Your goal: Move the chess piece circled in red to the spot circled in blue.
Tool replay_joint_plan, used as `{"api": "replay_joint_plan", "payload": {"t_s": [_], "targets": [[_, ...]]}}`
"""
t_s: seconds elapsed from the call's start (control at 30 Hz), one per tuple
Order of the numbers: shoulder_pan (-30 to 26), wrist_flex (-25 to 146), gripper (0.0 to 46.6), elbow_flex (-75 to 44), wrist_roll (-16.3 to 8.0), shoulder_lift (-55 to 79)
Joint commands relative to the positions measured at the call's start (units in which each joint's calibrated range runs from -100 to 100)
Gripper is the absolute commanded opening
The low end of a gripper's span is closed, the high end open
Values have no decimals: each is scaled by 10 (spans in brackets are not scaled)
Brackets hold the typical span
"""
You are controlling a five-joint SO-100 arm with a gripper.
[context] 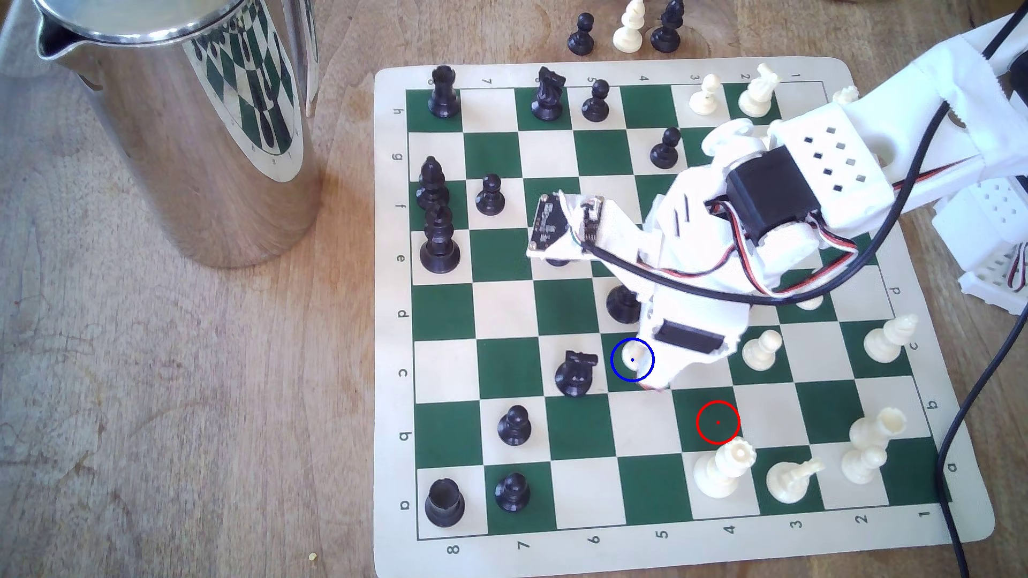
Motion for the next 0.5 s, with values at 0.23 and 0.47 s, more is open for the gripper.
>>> {"api": "replay_joint_plan", "payload": {"t_s": [0.23, 0.47], "targets": [[-1, 20, 179, 48, 9, -120], [44, 1, 189, 291, 29, -365]]}}
